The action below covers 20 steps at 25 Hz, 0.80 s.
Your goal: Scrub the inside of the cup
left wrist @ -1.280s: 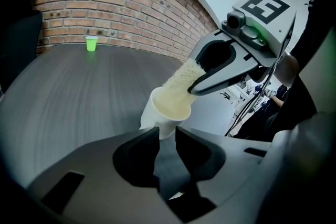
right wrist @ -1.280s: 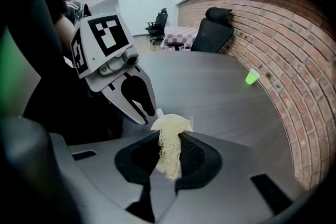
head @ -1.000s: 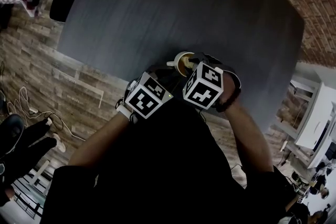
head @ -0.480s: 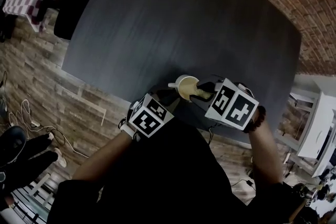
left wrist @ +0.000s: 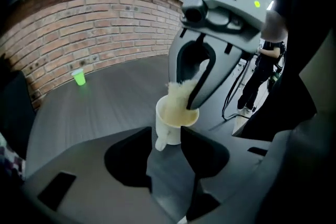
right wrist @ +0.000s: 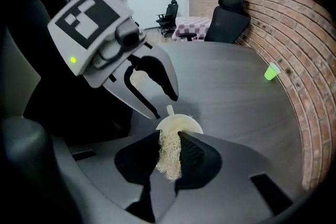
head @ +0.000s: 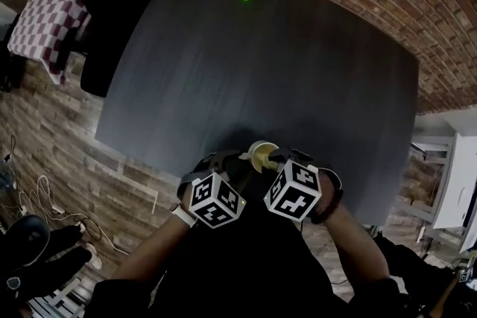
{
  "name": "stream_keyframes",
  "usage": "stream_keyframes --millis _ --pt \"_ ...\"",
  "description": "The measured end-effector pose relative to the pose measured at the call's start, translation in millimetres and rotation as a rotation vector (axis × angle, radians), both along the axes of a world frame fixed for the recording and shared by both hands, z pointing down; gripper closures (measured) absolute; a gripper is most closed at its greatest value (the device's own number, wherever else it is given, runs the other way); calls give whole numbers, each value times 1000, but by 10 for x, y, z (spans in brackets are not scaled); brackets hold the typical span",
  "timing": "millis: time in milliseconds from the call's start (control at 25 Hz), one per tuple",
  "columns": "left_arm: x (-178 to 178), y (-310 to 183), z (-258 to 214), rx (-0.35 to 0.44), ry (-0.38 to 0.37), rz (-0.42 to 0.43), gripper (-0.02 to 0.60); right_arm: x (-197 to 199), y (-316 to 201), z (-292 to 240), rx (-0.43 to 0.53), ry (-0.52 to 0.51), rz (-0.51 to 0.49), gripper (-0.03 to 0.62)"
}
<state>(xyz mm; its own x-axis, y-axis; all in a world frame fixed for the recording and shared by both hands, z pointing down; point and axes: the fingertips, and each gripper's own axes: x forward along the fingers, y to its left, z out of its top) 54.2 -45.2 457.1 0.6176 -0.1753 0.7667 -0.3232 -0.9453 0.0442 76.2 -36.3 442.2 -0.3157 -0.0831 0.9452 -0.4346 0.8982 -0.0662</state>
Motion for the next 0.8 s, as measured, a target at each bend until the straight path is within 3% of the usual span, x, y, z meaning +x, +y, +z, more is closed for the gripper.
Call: stream_keyframes --millis 200,320,480,600,680,800 --pt "-22 -134 -176 98 -2 41 411 -37 -32 220 12 51 -11 511" --pt "21 -114 24 96 -74 145 359 9 -48 309 -12 64 -17 511" --pt "68 -57 318 102 -178 247 356 31 -46 328 -11 94 -31 511" --pt "64 -35 418 141 -222 228 451 74 -55 215 42 136 -55 511" --pt "63 3 431 130 -200 188 511 129 -79 69 76 137 -35 511" --pt "62 54 433 92 -162 136 515 287 -157 -301 139 110 49 511"
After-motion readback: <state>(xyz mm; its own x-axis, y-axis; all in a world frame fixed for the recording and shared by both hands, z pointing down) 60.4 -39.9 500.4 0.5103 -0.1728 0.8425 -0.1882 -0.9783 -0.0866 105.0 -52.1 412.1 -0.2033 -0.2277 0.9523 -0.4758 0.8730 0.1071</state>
